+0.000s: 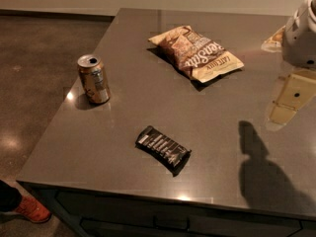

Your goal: Move brown chip bag near rxbar chocolate

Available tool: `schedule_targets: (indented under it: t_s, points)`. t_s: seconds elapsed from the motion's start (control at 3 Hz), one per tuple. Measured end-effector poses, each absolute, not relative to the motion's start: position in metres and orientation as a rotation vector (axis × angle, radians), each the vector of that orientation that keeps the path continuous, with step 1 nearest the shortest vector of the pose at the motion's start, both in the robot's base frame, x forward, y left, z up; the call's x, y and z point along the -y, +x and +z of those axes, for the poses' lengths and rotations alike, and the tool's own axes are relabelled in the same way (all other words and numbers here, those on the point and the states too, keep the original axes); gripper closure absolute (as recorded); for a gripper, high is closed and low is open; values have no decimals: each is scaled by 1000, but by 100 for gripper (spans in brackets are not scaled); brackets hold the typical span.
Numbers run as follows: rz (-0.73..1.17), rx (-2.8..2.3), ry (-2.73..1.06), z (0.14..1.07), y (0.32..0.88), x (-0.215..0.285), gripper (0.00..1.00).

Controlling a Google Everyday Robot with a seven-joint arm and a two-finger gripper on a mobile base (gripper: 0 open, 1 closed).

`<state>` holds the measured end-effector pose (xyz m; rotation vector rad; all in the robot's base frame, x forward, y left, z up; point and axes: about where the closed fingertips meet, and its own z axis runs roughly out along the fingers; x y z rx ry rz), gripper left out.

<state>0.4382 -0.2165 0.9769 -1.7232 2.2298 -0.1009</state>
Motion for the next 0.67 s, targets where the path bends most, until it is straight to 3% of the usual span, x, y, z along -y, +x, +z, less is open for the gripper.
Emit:
schedule_targets:
  t_s: [0.67]
  points:
    - [-103,-2237,-1659,976,472,205,0]
